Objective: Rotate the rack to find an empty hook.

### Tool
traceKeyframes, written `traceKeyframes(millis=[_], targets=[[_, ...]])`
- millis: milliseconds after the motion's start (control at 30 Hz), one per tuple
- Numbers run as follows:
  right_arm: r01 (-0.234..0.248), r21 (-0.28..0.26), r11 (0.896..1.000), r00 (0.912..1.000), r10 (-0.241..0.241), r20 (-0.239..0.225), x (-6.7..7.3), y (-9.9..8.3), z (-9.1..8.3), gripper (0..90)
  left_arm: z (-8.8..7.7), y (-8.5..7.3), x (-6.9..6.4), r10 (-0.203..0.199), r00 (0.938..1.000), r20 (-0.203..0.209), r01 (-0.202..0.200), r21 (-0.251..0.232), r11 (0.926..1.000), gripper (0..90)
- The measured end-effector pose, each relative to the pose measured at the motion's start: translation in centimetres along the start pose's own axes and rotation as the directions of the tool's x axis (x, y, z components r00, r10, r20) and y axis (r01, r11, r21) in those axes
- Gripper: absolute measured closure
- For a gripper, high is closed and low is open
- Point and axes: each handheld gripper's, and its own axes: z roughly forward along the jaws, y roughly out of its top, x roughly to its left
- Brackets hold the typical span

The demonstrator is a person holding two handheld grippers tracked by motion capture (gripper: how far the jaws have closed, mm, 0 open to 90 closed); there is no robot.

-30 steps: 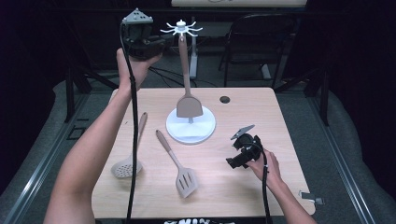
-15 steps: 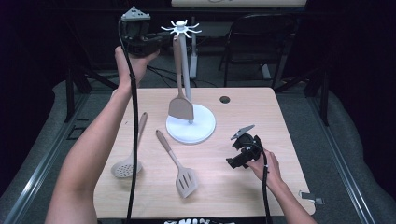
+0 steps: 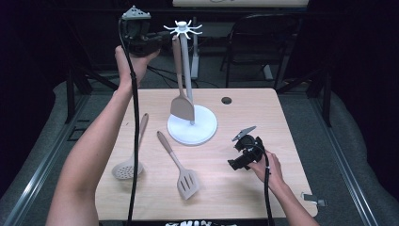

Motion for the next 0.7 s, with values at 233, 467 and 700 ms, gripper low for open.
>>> traceKeyframes(millis=[233,467,700], targets=[[-0.004,-0.004,1.0,1.0,0.004,0.0,0.1,0.0,0.0,6.6,-0.1,0.0,0.0,-0.001,1.0,0.002,0.001,-0.001,1.0,89.1],[-0.003,-0.003,1.0,1.0,0.003,0.001,0.0,0.0,-0.1,7.6,-0.8,-0.5,0.0,-0.007,1.0,0.003,0.007,-0.006,1.0,81.9],[0.0,0.0,1.0,1.0,0.0,-0.007,0.1,0.0,-0.1,7.5,-1.7,-1.6,0.3,-0.023,0.9995,-0.019,0.024,0.025,0.9994,59.0]])
